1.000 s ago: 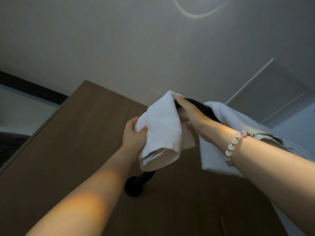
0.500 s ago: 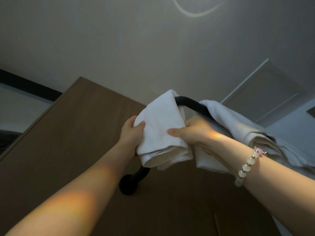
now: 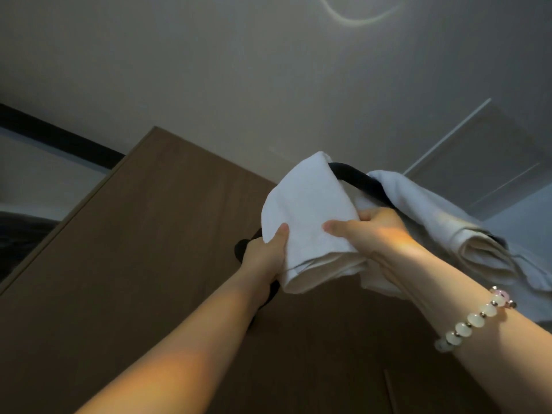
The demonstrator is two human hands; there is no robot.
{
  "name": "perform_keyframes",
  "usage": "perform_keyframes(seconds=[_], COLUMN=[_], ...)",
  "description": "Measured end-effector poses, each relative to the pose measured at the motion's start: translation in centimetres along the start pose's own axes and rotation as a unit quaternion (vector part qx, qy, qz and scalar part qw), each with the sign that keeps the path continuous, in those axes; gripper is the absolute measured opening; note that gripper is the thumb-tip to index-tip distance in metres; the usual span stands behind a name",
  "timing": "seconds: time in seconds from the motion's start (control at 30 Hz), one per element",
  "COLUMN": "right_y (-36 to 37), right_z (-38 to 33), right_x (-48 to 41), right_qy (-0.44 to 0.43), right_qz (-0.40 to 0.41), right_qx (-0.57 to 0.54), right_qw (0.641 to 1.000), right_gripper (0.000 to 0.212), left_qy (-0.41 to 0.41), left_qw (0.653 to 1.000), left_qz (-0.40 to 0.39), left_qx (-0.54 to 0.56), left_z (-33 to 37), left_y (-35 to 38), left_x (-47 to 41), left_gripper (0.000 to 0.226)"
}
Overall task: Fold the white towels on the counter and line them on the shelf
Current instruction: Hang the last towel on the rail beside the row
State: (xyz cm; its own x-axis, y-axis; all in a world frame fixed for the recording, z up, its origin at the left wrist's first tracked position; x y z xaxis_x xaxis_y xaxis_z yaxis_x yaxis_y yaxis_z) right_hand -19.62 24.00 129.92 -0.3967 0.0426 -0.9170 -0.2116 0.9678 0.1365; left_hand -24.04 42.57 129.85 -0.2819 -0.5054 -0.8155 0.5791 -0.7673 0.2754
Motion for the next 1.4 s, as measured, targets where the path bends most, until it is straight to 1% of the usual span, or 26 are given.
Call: perform_keyframes(seconds=[0.1,0.17,0.2,0.27,0.33,0.4,0.43,0.5,0.57,0.63,0.67,0.77,0.8,0.87,0.93,0.97,1.03,1.13,1.2,1.27,1.33,1.4], right_y=[1.2,1.9,1.9,1.0,-0.1,-0.5,-0.3,0.7,2.0,3.1,3.5,4.4,4.3,3.3,2.2,1.9,2.1,2.9,3.4,4.0,4.5,4.4], right_z=[-0.3,-0.6,-0.7,-1.0,-1.2,-0.9,-0.8,-0.6,-0.5,-0.4,-0.4,-0.7,-0.7,-0.5,-0.2,-0.1,-0.3,-1.4,-1.9,-2.3,-2.6,-2.3], right_x=[0.7,1.1,1.1,0.9,0.6,0.6,0.7,0.8,0.8,0.6,0.4,0.2,0.0,-0.7,-1.2,-1.3,-1.0,0.0,0.5,0.7,0.6,0.6], right_qy=[0.02,0.028,0.021,-0.008,-0.026,-0.017,-0.006,0.016,0.031,0.05,0.057,0.064,0.058,0.031,0.013,0.012,0.01,-0.018,-0.039,-0.054,-0.056,-0.049], right_qz=[-0.055,-0.093,-0.098,-0.073,-0.038,-0.037,-0.051,-0.088,-0.119,-0.14,-0.15,-0.178,-0.168,-0.111,-0.053,-0.036,-0.028,-0.015,0.002,0.016,0.024,0.03], right_qx=[-0.022,-0.018,0.003,0.066,0.11,0.109,0.092,0.043,0.011,-0.008,-0.013,-0.021,-0.009,0.029,0.053,0.061,0.072,0.107,0.117,0.111,0.101,0.096], right_qw=[0.998,0.995,0.995,0.995,0.993,0.993,0.994,0.995,0.992,0.989,0.987,0.982,0.984,0.993,0.997,0.997,0.997,0.994,0.992,0.992,0.993,0.994], right_gripper=[0.026,0.031,0.031,0.025,0.021,0.022,0.021,0.027,0.04,0.051,0.053,0.047,0.045,0.046,0.053,0.057,0.059,0.056,0.056,0.059,0.06,0.052], left_qy=[-0.007,-0.028,-0.039,-0.069,-0.107,-0.125,-0.113,-0.076,-0.048,-0.018,-0.003,0.018,0.02,0.026,0.012,-0.005,-0.046,-0.071,-0.086,-0.121,-0.159,-0.163], left_qw=[0.999,0.999,0.996,0.986,0.973,0.959,0.95,0.933,0.927,0.937,0.944,0.952,0.95,0.941,0.932,0.927,0.914,0.901,0.902,0.898,0.894,0.894], left_qz=[-0.011,-0.033,-0.059,-0.117,-0.148,-0.166,-0.175,-0.16,-0.112,-0.095,-0.093,-0.074,-0.078,-0.09,-0.096,-0.103,-0.121,-0.129,-0.139,-0.153,-0.15,-0.144], left_qx=[-0.029,0.02,0.053,0.096,0.14,0.194,0.235,0.313,0.355,0.335,0.316,0.296,0.303,0.325,0.348,0.359,0.384,0.407,0.399,0.393,0.391,0.391], left_z=[0.0,-0.2,-0.4,-1.6,-3.6,-5.1,-5.1,-4.6,-4.4,-4.3,-4.4,-4.5,-4.5,-4.3,-4.4,-4.6,-5.1,-4.9,-4.4,-4.1,-4.2,-4.2], left_y=[0.1,0.3,0.7,1.6,2.5,3.7,4.3,4.4,3.8,3.8,3.8,3.0,2.8,2.6,2.5,2.6,2.9,2.1,1.5,1.0,0.5,0.5], left_x=[-0.2,0.1,0.3,1.4,3.3,5.0,5.4,4.8,3.6,3.5,3.6,3.8,3.9,3.9,4.0,4.0,4.2,4.2,4.0,3.9,3.9,4.1], left_gripper=[0.052,0.049,0.049,0.055,0.06,0.068,0.068,0.064,0.063,0.064,0.063,0.051,0.049,0.051,0.055,0.056,0.055,0.037,0.031,0.033,0.039,0.041])
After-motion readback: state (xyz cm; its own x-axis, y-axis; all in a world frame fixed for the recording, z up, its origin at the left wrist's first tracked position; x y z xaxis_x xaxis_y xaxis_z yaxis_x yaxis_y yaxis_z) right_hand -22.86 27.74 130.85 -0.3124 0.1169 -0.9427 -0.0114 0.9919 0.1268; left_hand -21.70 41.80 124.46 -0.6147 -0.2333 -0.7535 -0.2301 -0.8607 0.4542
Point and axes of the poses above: each hand's wrist, its own x-axis away from the middle knuckle, its own y-axis out of the palm, z = x × y, the point moved 10 cm from there along -x, towards the middle knuckle, and after that the axes turned 7 degrees about z, right-handed, at the moved point
